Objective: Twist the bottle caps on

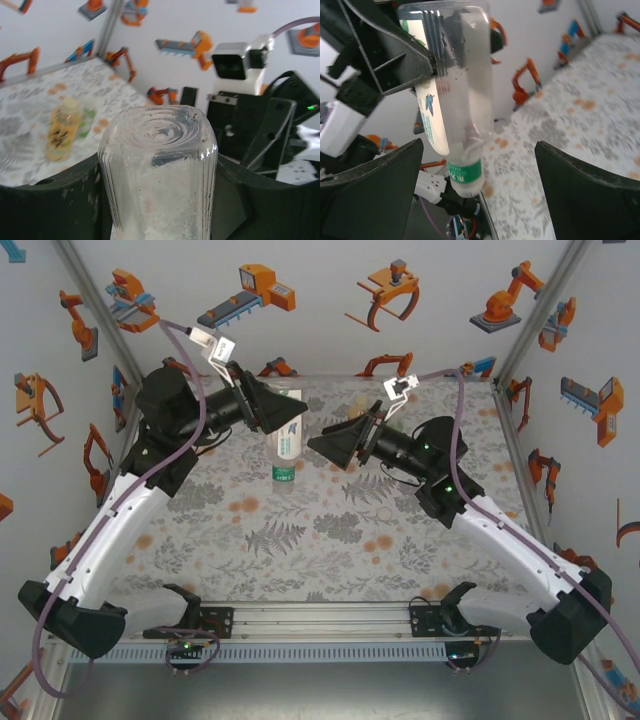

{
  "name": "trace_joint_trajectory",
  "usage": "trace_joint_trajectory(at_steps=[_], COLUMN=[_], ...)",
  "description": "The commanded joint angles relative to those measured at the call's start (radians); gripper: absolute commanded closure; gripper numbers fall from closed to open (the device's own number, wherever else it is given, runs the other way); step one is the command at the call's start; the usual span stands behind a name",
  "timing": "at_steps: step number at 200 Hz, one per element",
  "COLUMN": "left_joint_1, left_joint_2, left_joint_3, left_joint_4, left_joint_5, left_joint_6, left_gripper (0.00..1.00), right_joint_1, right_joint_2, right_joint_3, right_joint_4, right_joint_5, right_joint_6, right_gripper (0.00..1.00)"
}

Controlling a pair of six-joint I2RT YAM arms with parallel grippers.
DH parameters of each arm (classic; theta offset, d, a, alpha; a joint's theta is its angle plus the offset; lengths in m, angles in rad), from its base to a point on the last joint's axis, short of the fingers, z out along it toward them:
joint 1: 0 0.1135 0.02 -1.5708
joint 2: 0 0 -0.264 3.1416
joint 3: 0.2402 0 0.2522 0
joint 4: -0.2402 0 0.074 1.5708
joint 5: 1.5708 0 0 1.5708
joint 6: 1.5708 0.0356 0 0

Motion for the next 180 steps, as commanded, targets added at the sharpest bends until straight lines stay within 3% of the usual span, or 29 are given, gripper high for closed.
trace_joint_trajectory(at_steps=[1,40,93,129,150,180], left_joint_1=[-0.015,-0.021,-0.020,-0.021,-0.020,-0.014], left_joint_2=[-0.030,-0.054,-0.061,-0.065,-0.075,-0.105], left_joint_3=[-0.009,-0.010,-0.011,-0.014,-0.006,0.022], left_joint_4=[0.183,0.285,0.326,0.302,0.270,0.129], left_joint_5=[0.093,0.103,0.134,0.128,0.124,0.101], left_joint_6=[-0.122,-0.195,-0.217,-0.196,-0.169,-0.082], left_gripper=[0.52,0.52,0.51,0.38,0.19,0.10], right_joint_1=[0.047,0.113,0.128,0.128,0.128,0.128], right_joint_2=[0.044,0.122,0.140,0.125,0.105,0.050], right_joint_3=[0.032,0.106,0.120,0.099,0.080,0.072], right_joint_4=[0.302,0.372,0.401,0.400,0.371,0.149], right_joint_5=[-0.071,-0.162,-0.145,-0.135,-0.134,-0.123], right_joint_6=[-0.008,-0.038,-0.036,-0.048,-0.092,-0.267], right_gripper=[0.14,0.15,0.44,0.58,0.62,0.66])
